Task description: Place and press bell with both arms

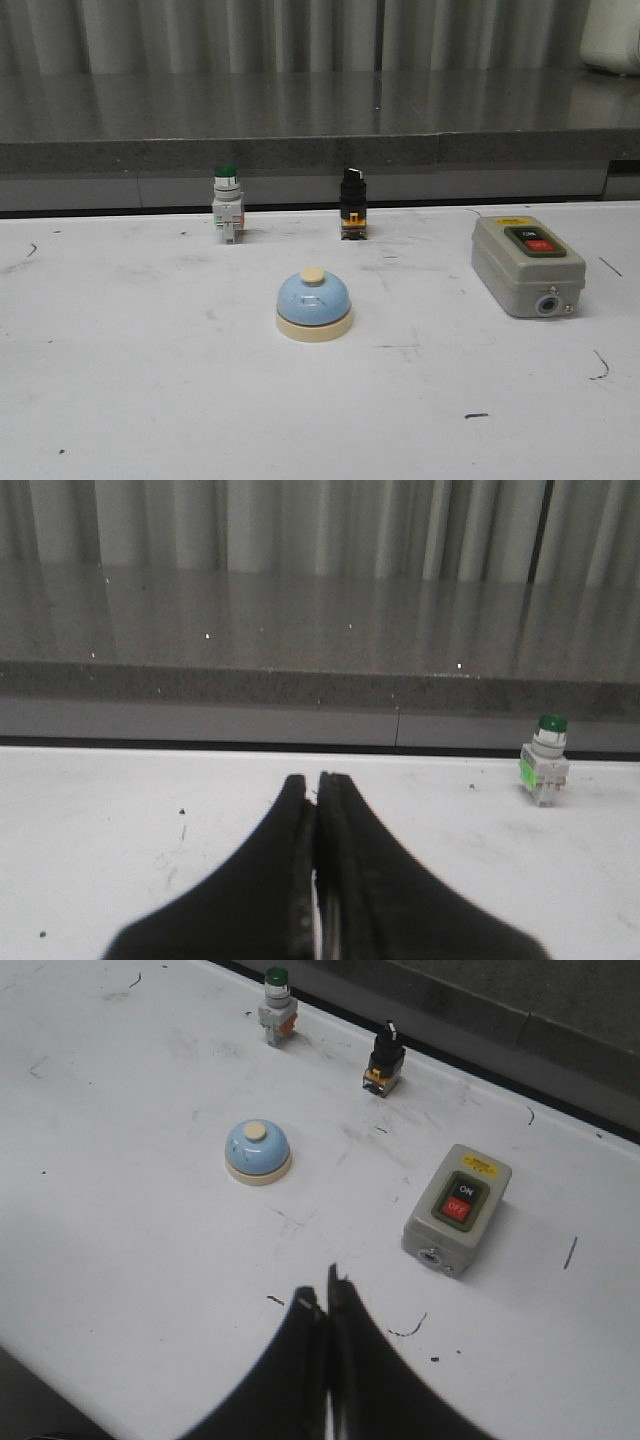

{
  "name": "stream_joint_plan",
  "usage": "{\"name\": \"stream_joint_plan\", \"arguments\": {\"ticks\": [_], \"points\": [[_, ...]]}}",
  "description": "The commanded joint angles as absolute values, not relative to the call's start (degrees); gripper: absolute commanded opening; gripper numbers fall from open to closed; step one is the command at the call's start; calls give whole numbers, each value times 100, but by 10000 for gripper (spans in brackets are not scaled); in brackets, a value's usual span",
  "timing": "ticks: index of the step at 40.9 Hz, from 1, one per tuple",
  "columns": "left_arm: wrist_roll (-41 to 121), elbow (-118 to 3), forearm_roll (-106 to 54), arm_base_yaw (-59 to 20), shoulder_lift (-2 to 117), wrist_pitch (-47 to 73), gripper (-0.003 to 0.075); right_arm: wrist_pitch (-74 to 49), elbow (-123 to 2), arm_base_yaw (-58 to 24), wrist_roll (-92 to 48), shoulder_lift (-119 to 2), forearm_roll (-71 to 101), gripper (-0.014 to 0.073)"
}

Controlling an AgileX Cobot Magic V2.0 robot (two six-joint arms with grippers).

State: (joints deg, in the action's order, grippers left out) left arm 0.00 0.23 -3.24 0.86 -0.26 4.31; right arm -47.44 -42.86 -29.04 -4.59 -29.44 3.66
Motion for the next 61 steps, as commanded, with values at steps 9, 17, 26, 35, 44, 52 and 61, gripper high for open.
{"name": "stream_joint_plan", "arguments": {"ticks": [9,17,26,35,44,52,61], "points": [[-39,165,-362,103,-129,-101,-20,-4353,-4422,-2870,-512,-2960,330,-69],[0,165,-353,-42,-129,-101,-20,-4353,-4422,-2870,-512,-2960,330,-69],[-39,165,-350,-76,-129,-101,-20,-4353,-4422,-2870,-512,-2960,330,-69],[-39,165,-350,-76,-129,-101,-20,-4353,-4422,-2870,-512,-2960,330,-69],[-39,165,-350,-76,-129,-101,-20,-4353,-4422,-2870,-512,-2960,330,-69],[-39,165,-350,-76,-129,-101,-20,-4353,-4422,-2870,-512,-2960,330,-69],[-39,165,-350,-76,-129,-101,-20,-4353,-4422,-2870,-512,-2960,330,-69]]}}
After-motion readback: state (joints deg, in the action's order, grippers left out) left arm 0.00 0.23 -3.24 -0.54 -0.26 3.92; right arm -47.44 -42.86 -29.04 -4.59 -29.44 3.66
